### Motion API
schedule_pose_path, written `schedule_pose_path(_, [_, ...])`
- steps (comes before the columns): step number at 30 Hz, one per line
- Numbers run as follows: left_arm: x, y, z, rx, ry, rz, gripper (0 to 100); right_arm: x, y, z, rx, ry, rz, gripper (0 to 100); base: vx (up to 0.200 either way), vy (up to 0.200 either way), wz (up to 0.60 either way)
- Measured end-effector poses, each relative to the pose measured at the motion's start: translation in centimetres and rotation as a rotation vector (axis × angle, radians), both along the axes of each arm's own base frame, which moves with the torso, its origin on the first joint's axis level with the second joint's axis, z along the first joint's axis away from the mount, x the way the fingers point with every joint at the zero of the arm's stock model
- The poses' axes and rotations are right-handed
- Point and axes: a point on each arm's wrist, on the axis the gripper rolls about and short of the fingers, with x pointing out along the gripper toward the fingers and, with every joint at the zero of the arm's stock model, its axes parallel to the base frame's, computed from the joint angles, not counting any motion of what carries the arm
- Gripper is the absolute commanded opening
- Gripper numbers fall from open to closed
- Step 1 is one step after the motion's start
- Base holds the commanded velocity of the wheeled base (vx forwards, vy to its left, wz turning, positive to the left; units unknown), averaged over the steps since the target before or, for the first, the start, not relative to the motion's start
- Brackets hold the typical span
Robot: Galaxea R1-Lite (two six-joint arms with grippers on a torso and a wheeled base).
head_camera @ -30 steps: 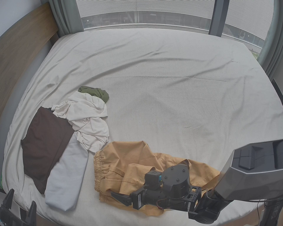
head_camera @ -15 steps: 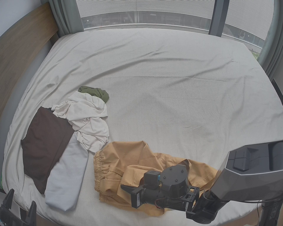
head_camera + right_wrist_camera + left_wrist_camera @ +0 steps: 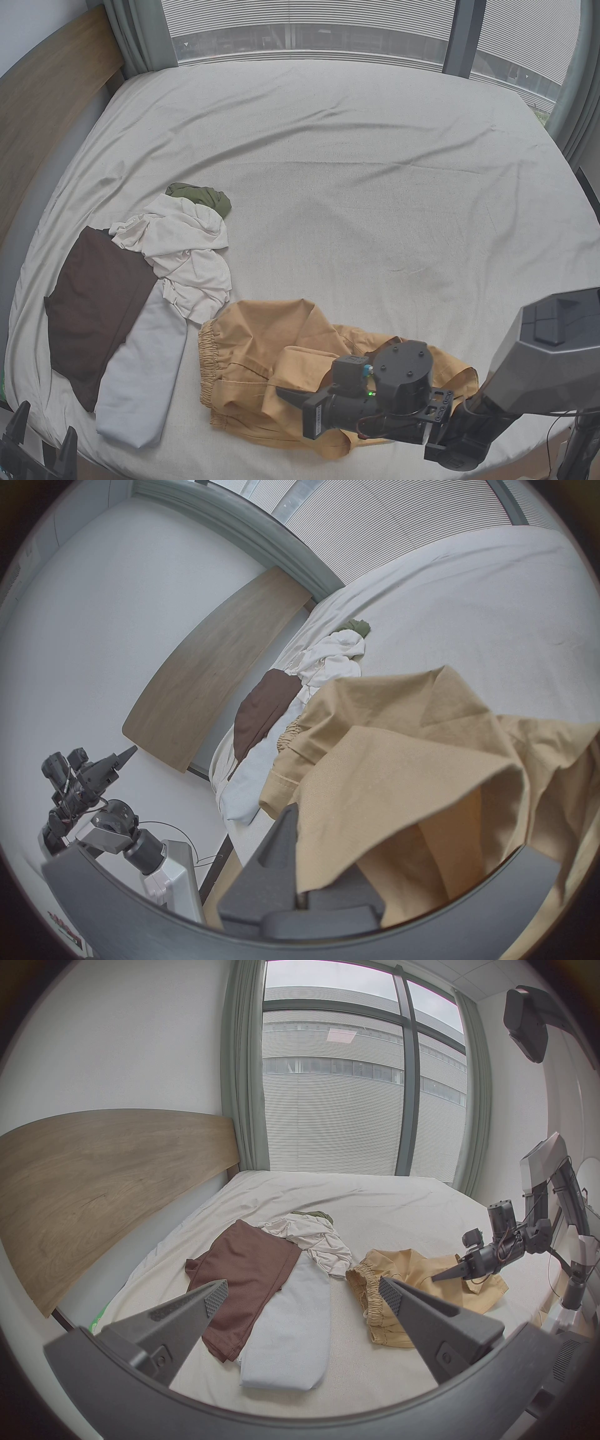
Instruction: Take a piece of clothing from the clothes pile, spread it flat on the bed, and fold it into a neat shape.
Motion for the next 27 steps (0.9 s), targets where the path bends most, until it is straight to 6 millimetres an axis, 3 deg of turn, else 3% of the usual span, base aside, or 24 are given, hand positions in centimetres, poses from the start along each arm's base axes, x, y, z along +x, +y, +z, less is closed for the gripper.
schedule_pose_path(15, [0.0, 0.0, 0.0, 0.0, 0.0, 0.0, 100, 0.2, -5.6, 3.3, 0.164, -0.049, -0.015, 0, 0.0, 0.0, 0.0])
schedule_pose_path(27, [0.0, 0.0, 0.0, 0.003, 0.0, 0.0, 100, -0.1, -9.4, 3.5, 0.183, -0.032, 0.011, 0, 0.0, 0.0, 0.0])
